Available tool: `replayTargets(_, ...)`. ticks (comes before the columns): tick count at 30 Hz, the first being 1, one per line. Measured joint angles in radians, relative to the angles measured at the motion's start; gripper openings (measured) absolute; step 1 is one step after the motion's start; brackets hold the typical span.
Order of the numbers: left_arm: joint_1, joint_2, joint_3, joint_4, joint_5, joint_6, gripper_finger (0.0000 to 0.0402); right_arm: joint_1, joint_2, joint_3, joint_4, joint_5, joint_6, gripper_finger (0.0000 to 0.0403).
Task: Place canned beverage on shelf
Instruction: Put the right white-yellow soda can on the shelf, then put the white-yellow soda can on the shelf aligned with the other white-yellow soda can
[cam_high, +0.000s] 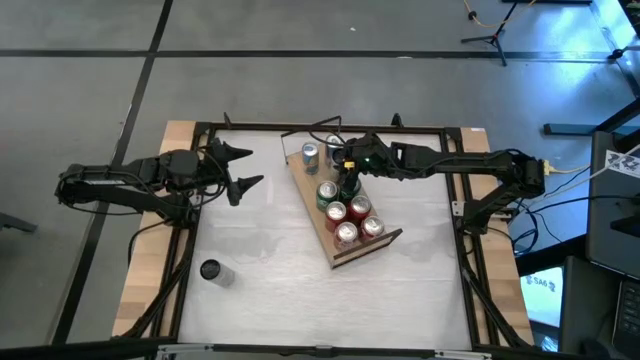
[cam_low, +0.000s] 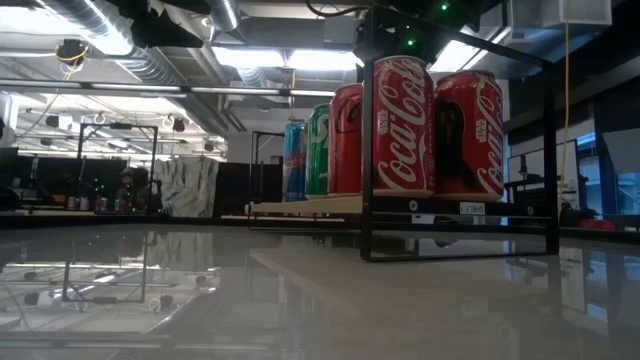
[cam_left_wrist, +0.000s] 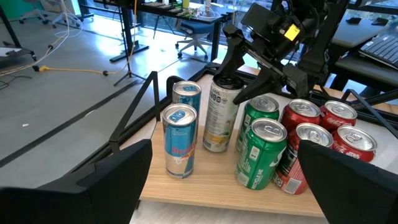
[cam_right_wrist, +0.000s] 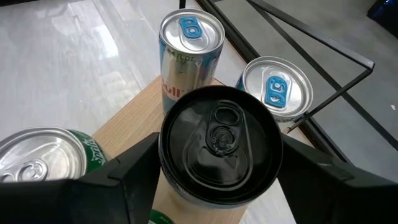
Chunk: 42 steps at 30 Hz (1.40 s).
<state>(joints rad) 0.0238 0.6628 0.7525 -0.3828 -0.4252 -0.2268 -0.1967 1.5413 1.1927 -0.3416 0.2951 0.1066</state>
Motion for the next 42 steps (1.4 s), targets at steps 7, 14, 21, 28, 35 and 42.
replayTargets(7,0.000,0.000,0.000,0.000,0.000,0.000,0.0392,0.000,-0.001,0.000,0.000,0.000,0.000,0.0273)
replayTargets(14,0.000,0.000,0.000,0.000,0.000,0.000,0.0392,0.000,-0.001,0.001,0.003,0.000,0.000,0.0310)
replayTargets(21,0.000,0.000,0.000,0.000,0.000,0.000,0.0392,0.000,-0.003,0.003,0.002,0.000,0.000,0.0378)
replayTargets(28,0.000,0.000,0.000,0.000,0.000,0.000,0.0392,0.000,-0.016,0.002,-0.003,0.000,-0.006,0.0399)
replayTargets(35,0.000,0.000,0.000,0.001,0.000,0.000,0.0392,0.001,-0.179,0.002,-0.080,-0.003,-0.009,0.0399)
replayTargets(42,0.000,0.000,0.000,0.001,0.000,0.000,0.0392,0.001,-0.443,0.002,-0.299,-0.029,-0.011,0.0399)
